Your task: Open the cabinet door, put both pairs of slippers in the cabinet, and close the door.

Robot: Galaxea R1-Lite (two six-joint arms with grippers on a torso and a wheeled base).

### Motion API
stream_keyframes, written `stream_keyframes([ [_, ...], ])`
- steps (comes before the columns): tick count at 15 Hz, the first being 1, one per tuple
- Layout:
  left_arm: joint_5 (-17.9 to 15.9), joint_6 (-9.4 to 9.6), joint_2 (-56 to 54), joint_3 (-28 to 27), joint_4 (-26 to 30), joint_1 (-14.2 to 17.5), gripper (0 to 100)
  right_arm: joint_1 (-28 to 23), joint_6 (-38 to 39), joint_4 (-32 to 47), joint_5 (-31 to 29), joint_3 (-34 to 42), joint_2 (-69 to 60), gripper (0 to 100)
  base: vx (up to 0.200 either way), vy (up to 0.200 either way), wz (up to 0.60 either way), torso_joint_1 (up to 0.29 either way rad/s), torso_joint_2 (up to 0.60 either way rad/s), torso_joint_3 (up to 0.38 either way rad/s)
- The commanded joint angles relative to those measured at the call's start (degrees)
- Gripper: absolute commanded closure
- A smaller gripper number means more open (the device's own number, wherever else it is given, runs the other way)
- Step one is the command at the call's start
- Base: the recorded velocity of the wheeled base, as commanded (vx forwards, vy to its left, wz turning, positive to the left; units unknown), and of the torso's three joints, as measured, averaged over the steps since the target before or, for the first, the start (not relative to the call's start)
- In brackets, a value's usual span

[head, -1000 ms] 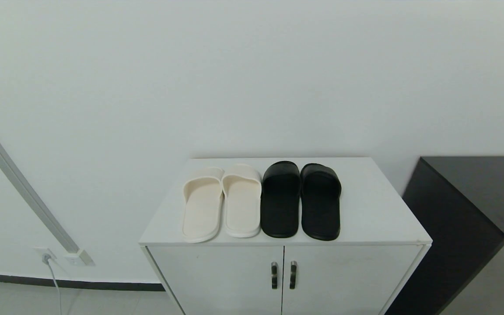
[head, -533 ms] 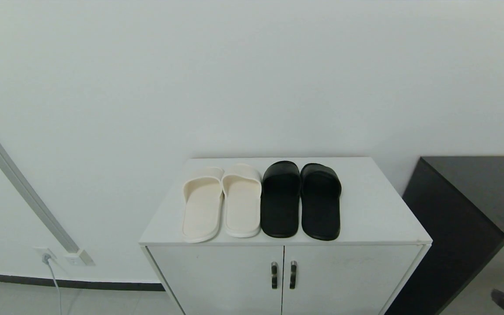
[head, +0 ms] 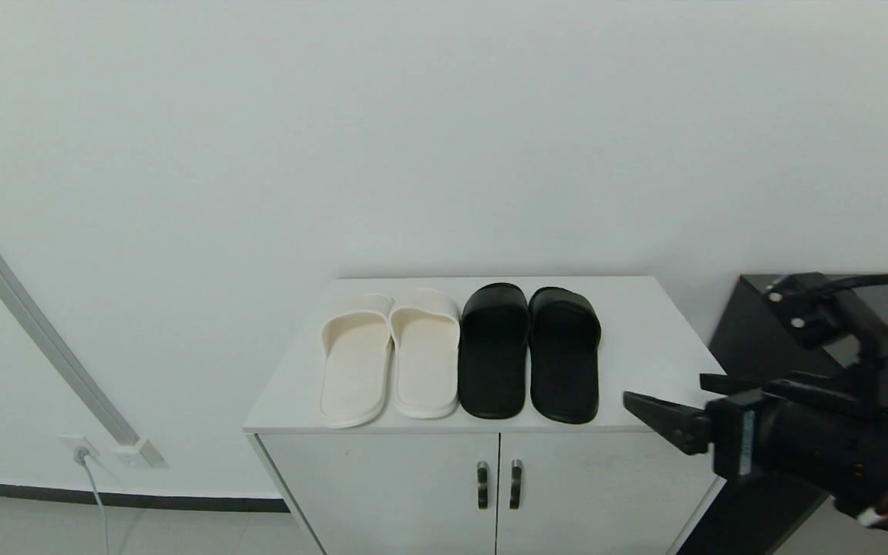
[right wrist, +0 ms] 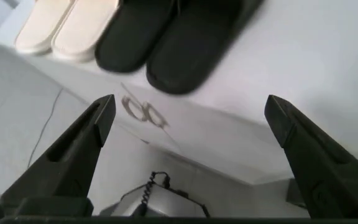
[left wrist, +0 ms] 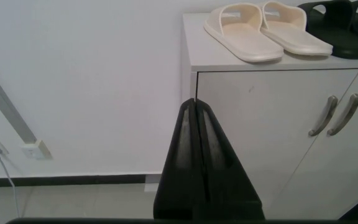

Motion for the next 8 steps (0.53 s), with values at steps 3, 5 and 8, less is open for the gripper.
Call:
stream_keyframes([
  [3,0.0,-0.01,0.1,0.0,0.0,0.1,100,5.7,2.9,-0.5,-12.2,-15.5,20.9,0,0.000,0.000,0.00,0.000,0.00,0.000],
  [5,0.0,-0.09,0.1,0.0,0.0,0.0,100,5.7,5.8,-0.3,-17.6,-22.9,27.6,0,0.000,0.000,0.00,0.000,0.00,0.000],
  [8,0.0,-0.09,0.1,0.0,0.0,0.1,100,5.2,5.9,-0.4,-24.4,-31.4,36.2,0,0.000,0.000,0.00,0.000,0.00,0.000],
])
